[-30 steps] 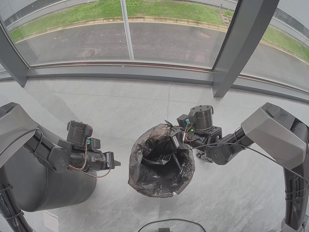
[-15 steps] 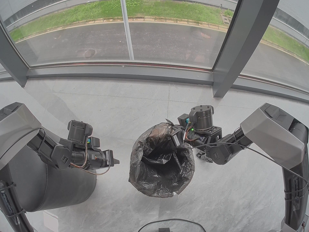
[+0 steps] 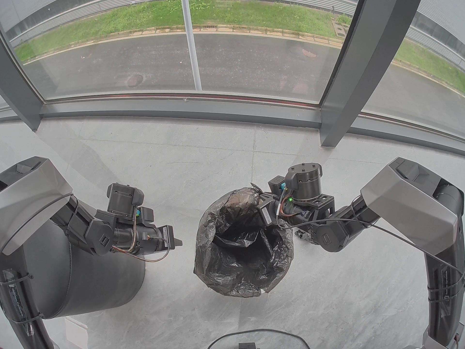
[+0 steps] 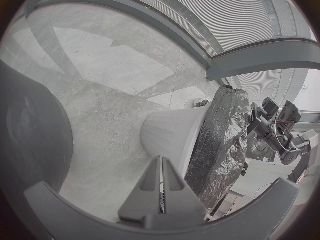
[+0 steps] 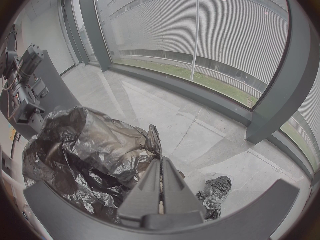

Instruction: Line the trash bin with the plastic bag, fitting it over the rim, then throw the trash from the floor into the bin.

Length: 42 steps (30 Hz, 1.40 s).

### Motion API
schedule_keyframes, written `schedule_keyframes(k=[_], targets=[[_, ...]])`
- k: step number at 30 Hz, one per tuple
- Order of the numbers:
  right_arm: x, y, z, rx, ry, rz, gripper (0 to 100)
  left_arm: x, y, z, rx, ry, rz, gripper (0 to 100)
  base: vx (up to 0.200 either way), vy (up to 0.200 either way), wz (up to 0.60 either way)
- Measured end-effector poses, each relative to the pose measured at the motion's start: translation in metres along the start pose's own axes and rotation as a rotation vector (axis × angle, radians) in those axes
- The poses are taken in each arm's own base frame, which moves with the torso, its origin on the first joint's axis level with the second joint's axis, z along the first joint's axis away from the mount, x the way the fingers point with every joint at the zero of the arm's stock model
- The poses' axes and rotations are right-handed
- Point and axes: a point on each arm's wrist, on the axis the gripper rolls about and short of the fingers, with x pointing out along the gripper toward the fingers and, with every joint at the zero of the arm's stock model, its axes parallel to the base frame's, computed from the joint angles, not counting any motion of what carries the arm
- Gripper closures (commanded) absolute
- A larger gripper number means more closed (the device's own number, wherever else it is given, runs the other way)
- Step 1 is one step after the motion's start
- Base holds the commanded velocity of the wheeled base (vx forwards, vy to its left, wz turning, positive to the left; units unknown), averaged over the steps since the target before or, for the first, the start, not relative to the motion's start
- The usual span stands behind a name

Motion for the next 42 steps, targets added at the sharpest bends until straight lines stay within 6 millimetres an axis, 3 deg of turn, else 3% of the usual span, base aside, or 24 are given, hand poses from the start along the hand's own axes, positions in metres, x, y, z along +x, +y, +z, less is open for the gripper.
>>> schedule_keyframes(k=[9,15,22,26,33,34,42], targets=[[-0.004,0.001,-0.006,0.017,-0.023,-0.001,100,-0.003,-0.002,0.001,-0.029,-0.009,-0.002,100,0.000,0.000,0.00],[-0.007,0.000,-0.006,0.029,-0.047,-0.005,100,-0.019,-0.011,0.008,-0.054,-0.051,-0.012,100,0.000,0.000,0.00],[-0.008,0.000,-0.010,0.038,-0.054,-0.003,100,-0.057,-0.036,0.023,-0.121,-0.152,-0.074,100,0.000,0.000,0.00],[-0.009,-0.001,-0.012,0.045,-0.069,-0.007,100,-0.074,-0.053,0.021,-0.127,-0.176,-0.119,100,0.000,0.000,0.00],[-0.010,-0.001,-0.017,0.047,-0.060,-0.005,100,-0.077,-0.072,0.011,-0.102,-0.160,-0.156,100,0.000,0.000,0.00],[-0.011,-0.001,-0.018,0.047,-0.058,-0.005,100,-0.076,-0.073,0.010,-0.099,-0.155,-0.158,0,0.000,0.000,0.00],[-0.011,-0.005,-0.020,0.058,-0.065,-0.015,100,-0.064,-0.073,0.004,-0.064,-0.126,-0.137,0,0.000,0.000,0.00]])
